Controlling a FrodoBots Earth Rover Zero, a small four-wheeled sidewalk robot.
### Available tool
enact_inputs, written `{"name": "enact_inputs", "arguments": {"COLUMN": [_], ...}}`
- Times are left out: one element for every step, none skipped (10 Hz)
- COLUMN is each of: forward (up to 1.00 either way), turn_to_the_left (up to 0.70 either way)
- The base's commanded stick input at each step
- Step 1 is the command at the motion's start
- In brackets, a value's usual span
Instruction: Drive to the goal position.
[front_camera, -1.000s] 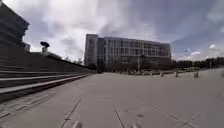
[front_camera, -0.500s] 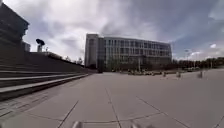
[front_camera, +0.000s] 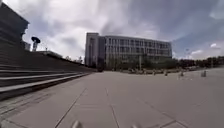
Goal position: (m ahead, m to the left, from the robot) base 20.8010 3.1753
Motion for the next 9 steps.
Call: {"name": "enact_inputs", "arguments": {"forward": [0.7, 0.7, 0.7, 0.7, 0.7, 0.7, 0.7, 0.7, 0.7], "turn_to_the_left": [0.0, 0.0, 0.0, 0.0, 0.0, 0.0, 0.0, 0.0, 0.0]}}
